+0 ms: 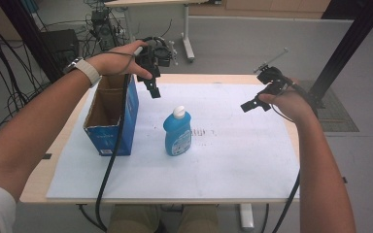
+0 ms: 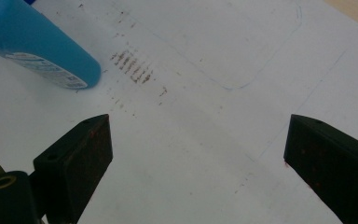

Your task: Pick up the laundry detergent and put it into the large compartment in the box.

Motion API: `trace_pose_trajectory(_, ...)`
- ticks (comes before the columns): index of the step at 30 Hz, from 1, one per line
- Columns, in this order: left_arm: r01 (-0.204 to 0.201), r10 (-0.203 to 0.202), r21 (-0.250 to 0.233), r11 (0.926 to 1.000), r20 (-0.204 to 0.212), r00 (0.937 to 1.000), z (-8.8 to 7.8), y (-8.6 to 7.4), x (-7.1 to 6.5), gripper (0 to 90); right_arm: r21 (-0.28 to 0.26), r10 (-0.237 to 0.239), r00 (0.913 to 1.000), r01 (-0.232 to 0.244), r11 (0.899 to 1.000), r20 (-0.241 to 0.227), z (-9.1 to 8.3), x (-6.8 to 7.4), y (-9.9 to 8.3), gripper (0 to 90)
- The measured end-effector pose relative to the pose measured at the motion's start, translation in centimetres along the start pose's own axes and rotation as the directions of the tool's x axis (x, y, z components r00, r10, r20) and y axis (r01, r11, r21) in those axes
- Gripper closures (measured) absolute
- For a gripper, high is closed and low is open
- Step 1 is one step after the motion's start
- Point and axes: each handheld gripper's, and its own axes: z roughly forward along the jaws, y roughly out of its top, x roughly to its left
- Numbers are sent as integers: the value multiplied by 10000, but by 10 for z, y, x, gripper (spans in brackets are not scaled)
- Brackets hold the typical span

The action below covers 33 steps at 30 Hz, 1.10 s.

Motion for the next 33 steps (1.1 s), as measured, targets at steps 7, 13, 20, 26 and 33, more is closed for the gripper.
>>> trace_pose_trajectory(7, 47, -47, 26, 10000, 29, 10000, -1, 3, -1, 95, -15, 68, 10000, -68, 10000, -22, 1, -3, -3, 76)
trace_pose_trajectory(13, 949, -955, 222, 9952, 240, 9951, -8, 6, 2, 100, -40, 164, 9999, -164, 9999, -44, 3, -4, -8, 76)
trace_pose_trajectory(20, 1456, -1468, 276, 9890, 486, 9880, -15, 7, 4, 143, -21, 207, 9998, -208, 9998, -76, 3, -6, -10, 76)
trace_pose_trajectory(26, 1825, -1849, 538, 9817, 429, 9818, -17, 9, 2, 169, -12, 166, 9998, -166, 9999, -66, 2, -7, -11, 80)
trace_pose_trajectory(33, 2120, -2125, 175, 9771, 311, 9767, -21, 4, -5, 253, -11, 135, 9999, -135, 9999, -60, 1, -6, -12, 81)
